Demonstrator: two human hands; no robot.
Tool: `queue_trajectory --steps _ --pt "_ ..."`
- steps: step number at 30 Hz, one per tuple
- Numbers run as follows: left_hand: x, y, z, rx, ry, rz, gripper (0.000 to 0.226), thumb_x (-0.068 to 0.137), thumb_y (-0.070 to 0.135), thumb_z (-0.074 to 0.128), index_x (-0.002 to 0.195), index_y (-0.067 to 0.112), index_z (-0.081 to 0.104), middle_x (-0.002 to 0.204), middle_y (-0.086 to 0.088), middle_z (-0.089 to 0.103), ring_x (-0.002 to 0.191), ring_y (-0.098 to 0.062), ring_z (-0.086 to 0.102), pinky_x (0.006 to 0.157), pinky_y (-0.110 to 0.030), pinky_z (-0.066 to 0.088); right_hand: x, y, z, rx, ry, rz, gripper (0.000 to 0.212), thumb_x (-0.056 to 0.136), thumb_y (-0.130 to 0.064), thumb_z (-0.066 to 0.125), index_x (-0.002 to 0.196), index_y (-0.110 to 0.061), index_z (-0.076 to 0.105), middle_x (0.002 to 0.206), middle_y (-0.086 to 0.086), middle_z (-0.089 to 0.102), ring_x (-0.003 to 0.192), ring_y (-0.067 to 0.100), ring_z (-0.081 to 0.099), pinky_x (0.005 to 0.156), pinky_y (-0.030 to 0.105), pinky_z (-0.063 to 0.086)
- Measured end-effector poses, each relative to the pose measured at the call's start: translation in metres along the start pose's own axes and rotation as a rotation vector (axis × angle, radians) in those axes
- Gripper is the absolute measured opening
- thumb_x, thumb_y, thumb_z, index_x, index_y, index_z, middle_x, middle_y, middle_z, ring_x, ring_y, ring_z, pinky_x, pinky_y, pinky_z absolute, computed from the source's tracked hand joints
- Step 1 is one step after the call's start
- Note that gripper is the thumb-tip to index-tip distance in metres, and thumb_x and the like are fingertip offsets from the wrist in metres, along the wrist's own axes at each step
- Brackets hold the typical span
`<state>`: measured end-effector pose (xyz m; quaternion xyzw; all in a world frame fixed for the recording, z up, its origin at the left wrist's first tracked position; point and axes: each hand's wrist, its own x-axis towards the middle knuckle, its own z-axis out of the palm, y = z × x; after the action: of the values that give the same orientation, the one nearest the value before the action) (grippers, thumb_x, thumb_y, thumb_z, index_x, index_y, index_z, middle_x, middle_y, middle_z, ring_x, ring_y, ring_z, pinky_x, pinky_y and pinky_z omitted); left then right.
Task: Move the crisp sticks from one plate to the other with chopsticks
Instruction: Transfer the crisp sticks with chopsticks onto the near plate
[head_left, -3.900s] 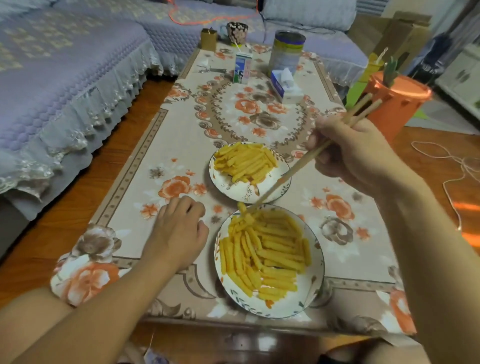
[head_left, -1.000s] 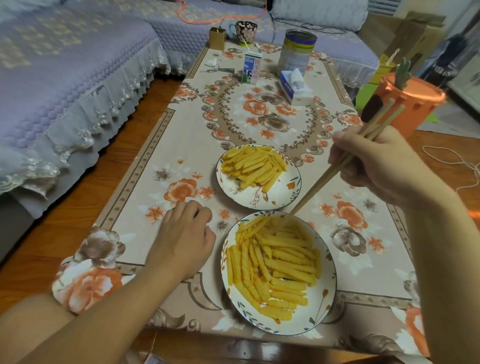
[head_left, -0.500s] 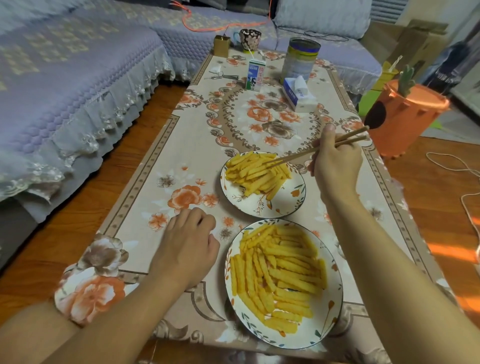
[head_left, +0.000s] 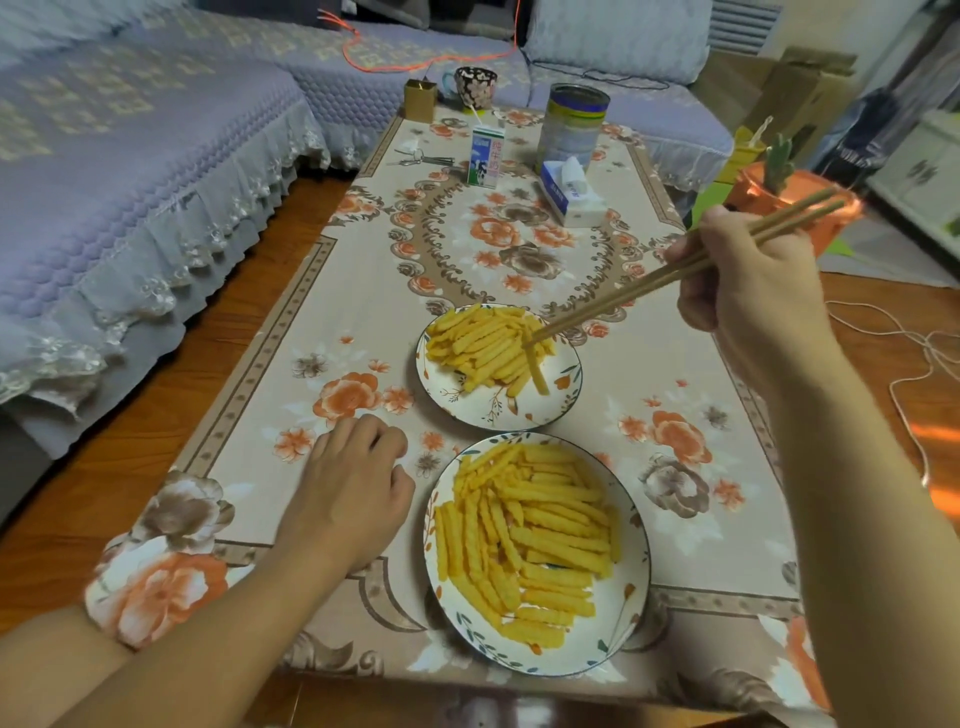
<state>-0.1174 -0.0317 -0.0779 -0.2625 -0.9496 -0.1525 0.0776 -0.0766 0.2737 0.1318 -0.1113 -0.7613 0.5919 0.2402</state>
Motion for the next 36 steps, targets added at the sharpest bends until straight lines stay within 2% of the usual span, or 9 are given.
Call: queue_trajectory --steps 3,7,10,12,19,24,29,33,36 --pt "0.001 0.001 0.000 0.004 -0.003 0.002 0.029 0.089 0.031 0.036 0.101 0.018 0.059 0.101 0.003 0.051 0.100 -0.023 0.047 0.082 -0.042 0.046 -0.013 -0.022 -0.016 -0.244 -0.209 -0.028 0.045 0.110 -0.025 0.044 0.076 -0.005 0.066 0.054 0.004 0.044 0.046 0.014 0.036 0.043 0.025 0.028" --pt "0.000 0.001 0.000 0.002 -0.010 -0.006 0.029 0.089 0.031 0.036 0.101 0.018 0.059 0.101 0.003 0.051 0.100 -0.024 0.047 0.082 -0.043 0.046 -0.026 -0.026 -0.008 -0.515 -0.449 -0.040 0.041 0.106 -0.031 0.047 0.079 -0.011 0.070 0.049 -0.007 0.053 0.043 0.002 0.044 0.043 0.014 0.036" --pt "-0.001 0.001 0.000 0.005 -0.012 -0.006 0.029 0.089 0.032 0.037 0.101 0.018 0.059 0.102 0.003 0.051 0.101 -0.024 0.047 0.083 -0.043 0.046 -0.033 -0.017 0.005 -0.583 -0.563 -0.079 0.037 0.104 -0.032 0.051 0.081 -0.013 0.072 0.051 -0.010 0.056 0.044 0.001 0.048 0.045 0.012 0.038" --pt "-0.001 0.001 -0.001 0.002 -0.014 -0.007 0.029 0.089 0.032 0.037 0.102 0.018 0.060 0.102 0.003 0.051 0.101 -0.024 0.047 0.083 -0.043 0.047 -0.033 -0.013 0.007 -0.542 -0.577 -0.100 0.036 0.104 -0.031 0.053 0.082 -0.012 0.073 0.050 -0.007 0.055 0.044 0.004 0.047 0.046 0.015 0.039" --pt "0.001 0.001 0.000 -0.011 -0.026 -0.012 0.030 0.089 0.031 0.036 0.102 0.019 0.060 0.102 0.003 0.052 0.102 -0.024 0.048 0.083 -0.043 0.047 -0.010 0.000 -0.001 -0.241 -0.215 -0.005 0.043 0.107 -0.028 0.051 0.075 -0.007 0.070 0.048 -0.004 0.045 0.045 0.013 0.037 0.045 0.022 0.031" --pt "0.000 0.001 -0.001 -0.007 -0.029 -0.015 0.031 0.089 0.031 0.035 0.102 0.019 0.060 0.102 0.003 0.052 0.101 -0.024 0.048 0.083 -0.042 0.047 -0.004 0.020 0.022 -0.340 -0.034 -0.082 0.041 0.109 -0.029 0.048 0.083 -0.007 0.070 0.057 0.008 0.060 0.042 0.012 0.053 0.045 0.021 0.045" --pt "0.000 0.000 0.000 -0.005 -0.023 -0.013 0.029 0.089 0.031 0.036 0.102 0.019 0.060 0.103 0.003 0.051 0.100 -0.023 0.047 0.083 -0.042 0.047 -0.001 0.047 0.047 -0.288 0.238 0.029 0.048 0.106 -0.034 0.050 0.071 -0.009 0.068 0.053 0.010 0.063 0.038 0.018 0.059 0.043 0.032 0.050" --pt "0.000 0.000 0.000 -0.007 -0.025 -0.016 0.030 0.089 0.031 0.035 0.102 0.020 0.059 0.103 0.004 0.051 0.100 -0.022 0.047 0.083 -0.042 0.047 0.000 0.055 0.059 -0.222 0.314 0.039 0.050 0.106 -0.039 0.050 0.066 -0.013 0.067 0.055 0.007 0.064 0.045 0.024 0.064 0.051 0.040 0.053" --pt "0.000 0.000 0.000 -0.003 -0.023 -0.013 0.030 0.089 0.031 0.035 0.102 0.020 0.060 0.103 0.004 0.051 0.100 -0.022 0.047 0.084 -0.041 0.047 0.000 0.054 0.069 -0.207 0.325 0.034 0.050 0.106 -0.040 0.049 0.067 -0.014 0.067 0.059 0.006 0.065 0.047 0.023 0.063 0.050 0.034 0.050"
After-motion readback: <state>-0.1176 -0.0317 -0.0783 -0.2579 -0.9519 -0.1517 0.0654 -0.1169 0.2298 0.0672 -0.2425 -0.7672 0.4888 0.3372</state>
